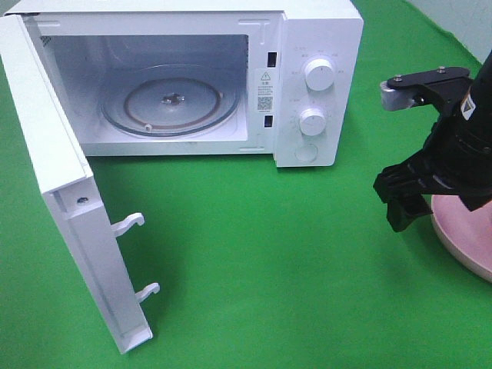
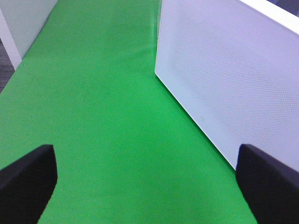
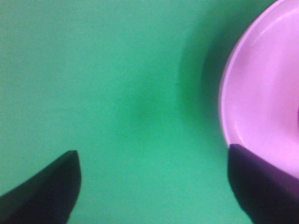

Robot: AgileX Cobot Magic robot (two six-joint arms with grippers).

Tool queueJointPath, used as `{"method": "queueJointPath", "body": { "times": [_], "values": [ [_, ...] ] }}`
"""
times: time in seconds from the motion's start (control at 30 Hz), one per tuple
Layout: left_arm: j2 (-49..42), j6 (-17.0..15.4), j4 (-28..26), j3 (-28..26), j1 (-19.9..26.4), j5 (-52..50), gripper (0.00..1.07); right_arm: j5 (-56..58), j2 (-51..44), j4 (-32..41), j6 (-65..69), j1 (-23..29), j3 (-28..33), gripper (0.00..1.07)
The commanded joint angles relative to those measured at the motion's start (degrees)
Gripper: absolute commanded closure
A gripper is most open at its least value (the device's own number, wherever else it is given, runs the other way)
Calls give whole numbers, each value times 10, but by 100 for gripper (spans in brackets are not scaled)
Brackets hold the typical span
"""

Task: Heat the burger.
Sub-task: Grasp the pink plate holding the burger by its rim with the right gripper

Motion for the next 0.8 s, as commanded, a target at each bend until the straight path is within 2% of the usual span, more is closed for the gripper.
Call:
{"method": "queueJointPath", "body": {
  "times": [0.03,0.47,0.8],
  "values": [
    [-11,-1,0,1,-2,-6,10,3,-5,-10,-19,-16,-5,7],
    [-11,-1,0,1,-2,-6,10,-20,-5,-10,-83,-116,-5,13],
    [-11,-1,0,1,-2,-6,10,-47,50,-8,-96,-130,-5,15]
  ]
}}
